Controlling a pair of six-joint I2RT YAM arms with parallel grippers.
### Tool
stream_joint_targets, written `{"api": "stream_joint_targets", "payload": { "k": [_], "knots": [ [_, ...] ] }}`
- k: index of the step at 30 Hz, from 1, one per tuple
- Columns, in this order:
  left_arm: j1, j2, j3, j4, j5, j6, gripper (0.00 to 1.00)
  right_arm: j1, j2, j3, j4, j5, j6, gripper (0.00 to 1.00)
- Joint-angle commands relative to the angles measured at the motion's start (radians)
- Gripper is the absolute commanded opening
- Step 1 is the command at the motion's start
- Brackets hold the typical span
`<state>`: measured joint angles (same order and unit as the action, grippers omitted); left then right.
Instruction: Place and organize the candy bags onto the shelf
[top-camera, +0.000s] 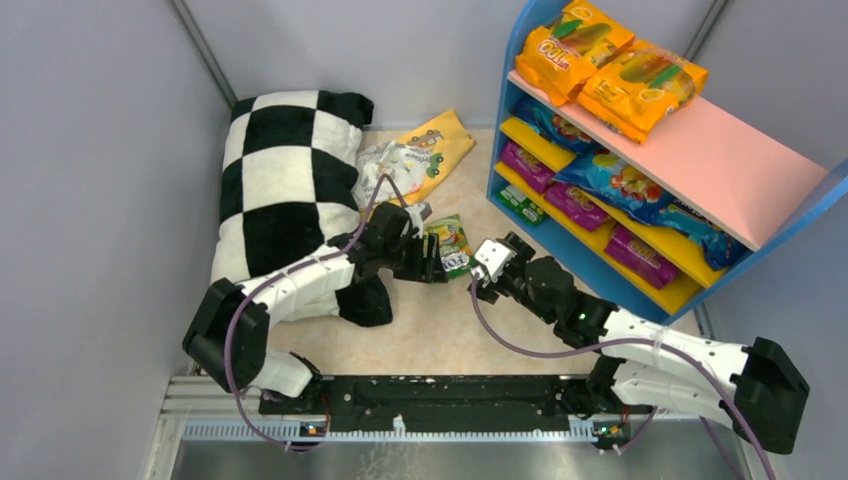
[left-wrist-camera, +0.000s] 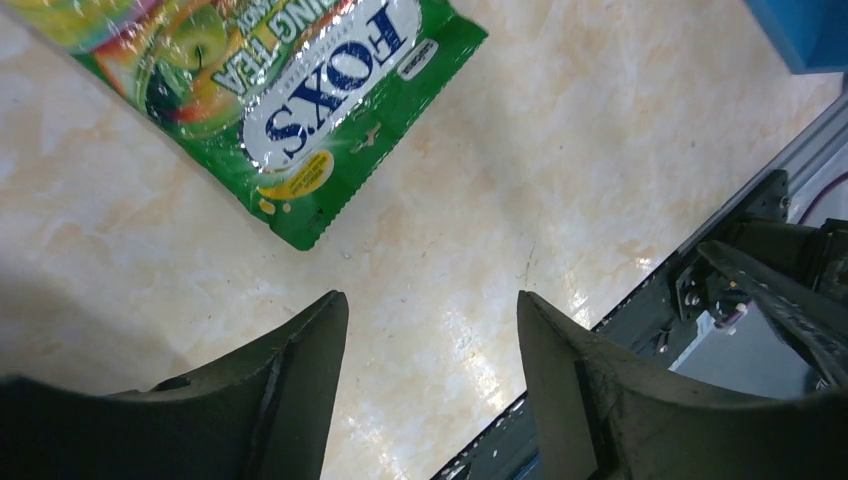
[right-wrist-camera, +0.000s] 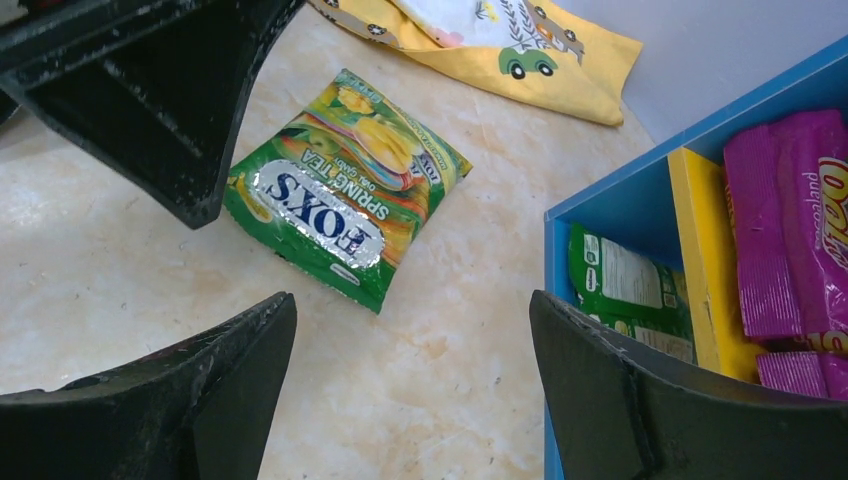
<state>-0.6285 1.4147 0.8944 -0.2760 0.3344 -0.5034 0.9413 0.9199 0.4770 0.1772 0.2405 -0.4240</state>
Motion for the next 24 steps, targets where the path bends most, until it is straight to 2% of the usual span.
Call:
{"api": "stream_joint_targets", "payload": {
  "k": [1, 4, 7, 14, 19, 24],
  "knots": [
    [-0.008, 0.019, -0.032, -0.005, -0.037, -0.051, 0.72, -0.002, 0.03, -0.014, 0.122, -0.018, -0.008, 0.86],
    [-0.007, 0.01, -0.076, 0.048, -0.065, -0.101, 0.79, -0.003, 0.045, -0.034, 0.145, -0.01, -0.005, 0.86],
    [-0.003, 0.042, -0.085, 0.08, -0.081, -0.147, 0.79, -0.002, 0.06, -0.043, 0.143, -0.015, -0.023, 0.85],
    [0.0, 0.145, -0.074, 0.168, -0.04, -0.196, 0.66, -0.005, 0.109, -0.033, 0.133, -0.032, -0.114, 0.82],
    [0.013, 0.193, -0.066, 0.192, -0.049, -0.199, 0.61, -0.026, 0.229, -0.009, 0.159, -0.042, -0.161, 0.81],
    [0.048, 0.231, -0.064, 0.239, -0.015, -0.209, 0.48, -0.061, 0.343, 0.02, 0.22, -0.114, -0.215, 0.73]
  ]
}}
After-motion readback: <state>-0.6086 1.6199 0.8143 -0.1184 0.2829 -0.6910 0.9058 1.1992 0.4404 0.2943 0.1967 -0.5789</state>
